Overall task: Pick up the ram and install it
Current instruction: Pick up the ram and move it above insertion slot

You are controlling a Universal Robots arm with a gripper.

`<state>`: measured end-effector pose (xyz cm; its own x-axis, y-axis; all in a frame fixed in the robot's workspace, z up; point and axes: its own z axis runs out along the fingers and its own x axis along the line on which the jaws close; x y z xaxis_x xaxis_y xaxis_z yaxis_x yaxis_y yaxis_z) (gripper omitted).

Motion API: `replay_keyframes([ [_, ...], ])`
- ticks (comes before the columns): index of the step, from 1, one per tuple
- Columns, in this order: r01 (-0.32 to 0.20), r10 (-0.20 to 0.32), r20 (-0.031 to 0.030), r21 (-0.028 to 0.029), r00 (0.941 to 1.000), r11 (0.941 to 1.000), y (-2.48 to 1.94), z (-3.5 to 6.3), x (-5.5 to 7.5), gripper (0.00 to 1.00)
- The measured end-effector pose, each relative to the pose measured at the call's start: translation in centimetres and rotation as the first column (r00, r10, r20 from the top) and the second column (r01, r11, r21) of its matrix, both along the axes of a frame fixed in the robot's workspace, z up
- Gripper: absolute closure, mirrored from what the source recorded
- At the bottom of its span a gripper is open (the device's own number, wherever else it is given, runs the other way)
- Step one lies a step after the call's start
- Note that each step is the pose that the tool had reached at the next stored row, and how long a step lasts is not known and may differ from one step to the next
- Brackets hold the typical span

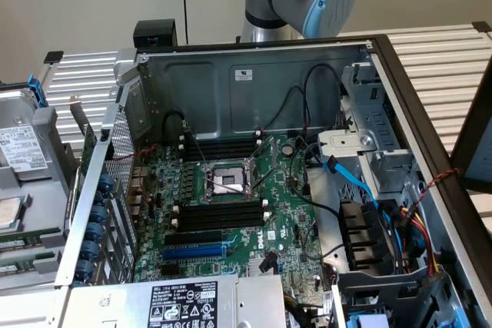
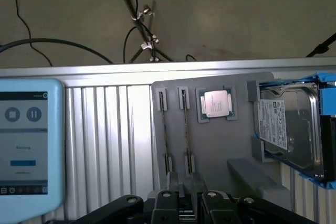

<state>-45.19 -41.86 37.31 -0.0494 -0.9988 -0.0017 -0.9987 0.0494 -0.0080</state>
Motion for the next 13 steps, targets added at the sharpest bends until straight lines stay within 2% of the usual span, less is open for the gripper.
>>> replay_keyframes([
  [13,0.0,0.0,0.0001,0.0,1.0,1.0,-0.01,-2.32,-0.3,0.76],
])
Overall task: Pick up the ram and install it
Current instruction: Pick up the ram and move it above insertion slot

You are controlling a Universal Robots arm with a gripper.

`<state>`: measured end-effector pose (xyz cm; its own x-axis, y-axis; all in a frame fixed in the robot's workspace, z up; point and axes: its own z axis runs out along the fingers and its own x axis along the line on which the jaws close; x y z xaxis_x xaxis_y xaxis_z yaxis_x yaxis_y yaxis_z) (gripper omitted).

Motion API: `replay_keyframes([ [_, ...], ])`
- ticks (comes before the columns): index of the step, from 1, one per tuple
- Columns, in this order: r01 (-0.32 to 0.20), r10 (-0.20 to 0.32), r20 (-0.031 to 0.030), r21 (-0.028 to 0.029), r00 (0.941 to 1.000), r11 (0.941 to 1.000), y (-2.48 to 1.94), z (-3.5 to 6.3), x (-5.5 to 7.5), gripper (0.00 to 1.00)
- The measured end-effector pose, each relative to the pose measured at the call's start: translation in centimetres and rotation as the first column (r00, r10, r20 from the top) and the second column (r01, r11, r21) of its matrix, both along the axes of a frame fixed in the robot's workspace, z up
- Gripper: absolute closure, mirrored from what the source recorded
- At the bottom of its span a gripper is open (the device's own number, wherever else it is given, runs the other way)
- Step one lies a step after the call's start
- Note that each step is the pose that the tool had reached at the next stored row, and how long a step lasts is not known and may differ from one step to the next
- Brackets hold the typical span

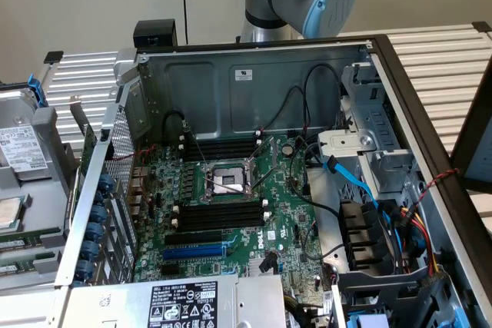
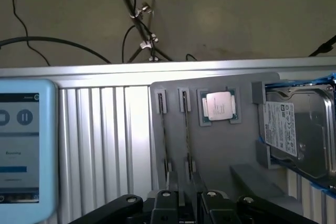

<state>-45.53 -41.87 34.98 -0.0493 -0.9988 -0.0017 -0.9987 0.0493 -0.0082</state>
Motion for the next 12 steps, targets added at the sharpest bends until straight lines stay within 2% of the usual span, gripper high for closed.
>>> replay_keyframes([
  [12,0.0,0.0,0.0,0.0,1.0,1.0,-0.05,-2.18,0.0,0.76],
])
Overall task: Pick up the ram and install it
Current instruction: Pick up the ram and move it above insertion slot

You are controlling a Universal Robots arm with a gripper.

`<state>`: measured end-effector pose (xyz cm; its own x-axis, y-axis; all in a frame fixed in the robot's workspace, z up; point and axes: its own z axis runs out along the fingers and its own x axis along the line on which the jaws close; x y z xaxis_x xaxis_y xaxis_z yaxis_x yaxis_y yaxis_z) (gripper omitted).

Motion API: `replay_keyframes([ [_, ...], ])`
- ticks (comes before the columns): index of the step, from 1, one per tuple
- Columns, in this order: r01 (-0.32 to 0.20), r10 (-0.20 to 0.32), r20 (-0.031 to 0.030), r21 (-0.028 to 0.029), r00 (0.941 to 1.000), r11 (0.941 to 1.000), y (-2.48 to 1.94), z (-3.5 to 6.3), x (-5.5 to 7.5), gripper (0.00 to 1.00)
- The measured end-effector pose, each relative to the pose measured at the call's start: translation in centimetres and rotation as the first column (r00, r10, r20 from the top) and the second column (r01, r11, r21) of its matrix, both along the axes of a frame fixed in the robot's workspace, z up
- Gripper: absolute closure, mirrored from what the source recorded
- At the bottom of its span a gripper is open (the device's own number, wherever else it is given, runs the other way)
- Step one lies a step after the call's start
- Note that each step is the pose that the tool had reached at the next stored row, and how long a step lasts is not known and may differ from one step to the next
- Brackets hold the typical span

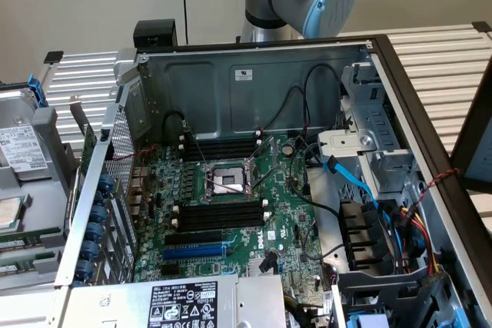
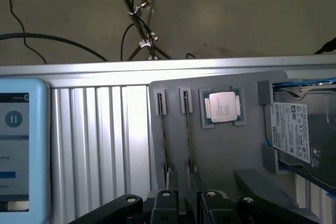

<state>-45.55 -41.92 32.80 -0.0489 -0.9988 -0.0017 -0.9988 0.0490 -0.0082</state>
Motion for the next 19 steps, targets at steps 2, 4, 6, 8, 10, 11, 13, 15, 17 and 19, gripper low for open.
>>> replay_keyframes([
  [2,0.0,0.0,-0.0001,-0.0001,1.0,1.0,-0.02,-0.35,0.0,0.76],
  [4,-0.001,0.001,0.0,0.0,1.0,1.0,-0.04,-0.73,0.0,0.76],
  [6,-0.001,0.001,0.0,0.0,1.0,1.0,-0.06,-1.09,0.0,0.76],
  [8,-0.001,0.001,-0.0001,0.0,1.0,1.0,-0.08,-1.45,0.0,0.76],
  [10,-0.001,0.001,0.0,0.0,1.0,1.0,-0.16,-1.81,0.0,0.76],
  [11,-0.001,0.001,0.0001,0.0001,1.0,1.0,-0.21,-2.01,0.0,0.76],
  [13,-0.001,0.001,0.0,0.0,1.0,1.0,-0.33,-2.36,0.0,0.76],
  [15,-0.001,0.001,0.0,0.0001,1.0,1.0,-0.47,-2.73,0.0,0.76],
  [17,-0.002,0.002,-0.0002,-0.0001,1.0,1.0,-0.78,-3.08,0.0,0.76],
  [19,-0.003,0.003,-0.0001,0.0,1.0,1.0,-1.14,-3.45,0.0,0.76],
])
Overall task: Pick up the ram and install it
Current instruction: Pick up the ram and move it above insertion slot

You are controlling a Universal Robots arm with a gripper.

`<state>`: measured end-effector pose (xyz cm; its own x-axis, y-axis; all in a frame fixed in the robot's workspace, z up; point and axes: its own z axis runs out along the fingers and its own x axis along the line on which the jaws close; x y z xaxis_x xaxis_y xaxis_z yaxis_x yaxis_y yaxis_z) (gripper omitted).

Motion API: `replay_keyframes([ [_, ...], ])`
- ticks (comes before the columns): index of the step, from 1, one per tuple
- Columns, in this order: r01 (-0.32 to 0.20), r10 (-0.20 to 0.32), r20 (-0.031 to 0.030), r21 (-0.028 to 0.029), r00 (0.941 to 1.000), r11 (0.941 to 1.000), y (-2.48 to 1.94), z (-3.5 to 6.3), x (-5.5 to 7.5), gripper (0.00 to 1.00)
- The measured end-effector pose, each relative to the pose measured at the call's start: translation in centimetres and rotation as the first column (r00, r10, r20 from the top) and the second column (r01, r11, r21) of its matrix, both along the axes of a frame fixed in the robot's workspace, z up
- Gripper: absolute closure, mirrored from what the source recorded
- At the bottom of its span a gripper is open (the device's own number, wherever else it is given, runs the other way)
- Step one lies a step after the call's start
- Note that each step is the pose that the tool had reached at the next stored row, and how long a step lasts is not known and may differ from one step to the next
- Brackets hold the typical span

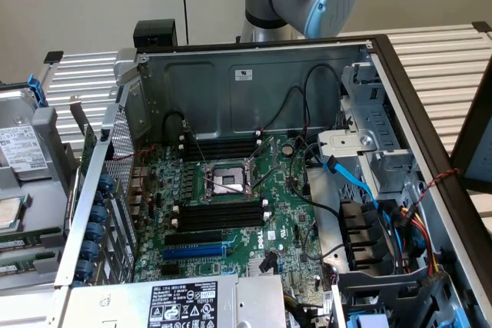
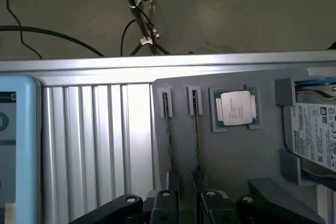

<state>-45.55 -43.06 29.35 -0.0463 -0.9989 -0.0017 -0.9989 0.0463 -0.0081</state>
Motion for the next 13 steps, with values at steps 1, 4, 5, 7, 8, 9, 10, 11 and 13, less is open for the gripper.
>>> replay_keyframes([
  [1,0.0,0.0,0.0001,0.0,1.0,1.0,-0.2,-0.2,0.0,0.76],
  [4,0.0,0.0,0.0001,0.0,1.0,1.0,-0.29,-0.74,0.0,0.76],
  [5,-0.001,0.001,0.0,-0.0001,1.0,1.0,-0.29,-0.91,0.0,0.76],
  [7,-0.001,0.001,0.0,0.0,1.0,1.0,-0.29,-1.29,0.0,0.76],
  [8,-0.001,0.001,0.0002,0.0001,1.0,1.0,-0.29,-1.47,0.0,0.76],
  [9,-0.001,0.001,0.0001,0.0,1.0,1.0,-0.29,-1.65,-0.1,0.76],
  [10,-0.001,0.001,0.0001,0.0,1.0,1.0,-0.29,-1.84,0.0,0.76],
  [11,-0.001,0.001,0.0001,0.0,1.0,1.0,-0.29,-2.0,0.0,0.76],
  [13,-0.002,0.002,0.0001,0.0,1.0,1.0,-0.29,-2.37,0.0,0.76],
])
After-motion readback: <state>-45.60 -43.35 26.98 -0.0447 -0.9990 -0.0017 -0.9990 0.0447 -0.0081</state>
